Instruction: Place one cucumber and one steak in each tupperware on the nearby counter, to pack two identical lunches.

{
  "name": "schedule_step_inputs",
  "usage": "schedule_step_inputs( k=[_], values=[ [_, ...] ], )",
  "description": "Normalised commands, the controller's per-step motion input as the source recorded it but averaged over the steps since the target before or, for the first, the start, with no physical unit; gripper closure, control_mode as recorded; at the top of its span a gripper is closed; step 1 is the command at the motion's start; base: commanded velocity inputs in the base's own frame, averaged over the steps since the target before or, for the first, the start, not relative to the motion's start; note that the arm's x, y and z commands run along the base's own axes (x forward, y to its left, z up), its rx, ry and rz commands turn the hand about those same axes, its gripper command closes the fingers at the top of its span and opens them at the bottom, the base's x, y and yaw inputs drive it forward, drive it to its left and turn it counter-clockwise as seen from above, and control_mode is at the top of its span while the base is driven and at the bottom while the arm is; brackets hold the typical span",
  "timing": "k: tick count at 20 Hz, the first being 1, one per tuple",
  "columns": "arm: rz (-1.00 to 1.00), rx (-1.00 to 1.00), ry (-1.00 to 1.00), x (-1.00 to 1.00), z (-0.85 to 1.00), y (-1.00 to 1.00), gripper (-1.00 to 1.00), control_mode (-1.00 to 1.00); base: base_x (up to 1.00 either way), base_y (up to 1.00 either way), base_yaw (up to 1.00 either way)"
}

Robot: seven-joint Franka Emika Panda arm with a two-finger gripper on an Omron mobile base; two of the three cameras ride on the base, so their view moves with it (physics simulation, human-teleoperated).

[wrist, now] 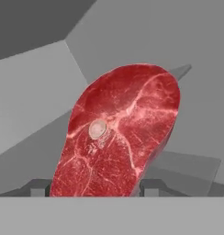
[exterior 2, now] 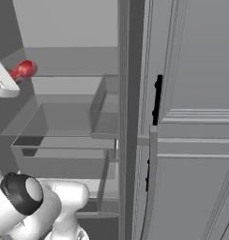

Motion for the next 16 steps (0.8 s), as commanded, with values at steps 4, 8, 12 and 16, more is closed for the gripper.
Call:
schedule_step_inputs(
  k=[4, 8, 12, 16],
  values=[
    [0.0, 0.05, -0.08, -1.0, -0.25, -0.63, 1.0, -1.0, 0.0, 0.0, 0.0],
    [0.0, 0.0, 0.02, -1.0, -1.0, -0.48, 1.0, -1.0, 0.0, 0.0, 0.0],
    [0.01, 0.0, 0.19, -1.0, -0.96, -0.68, 1.0, -1.0, 0.0, 0.0, 0.0],
    [0.0, 0.0, 0.02, -1.0, -0.38, -0.74, 1.0, -1.0, 0.0, 0.0, 0.0]
  ],
)
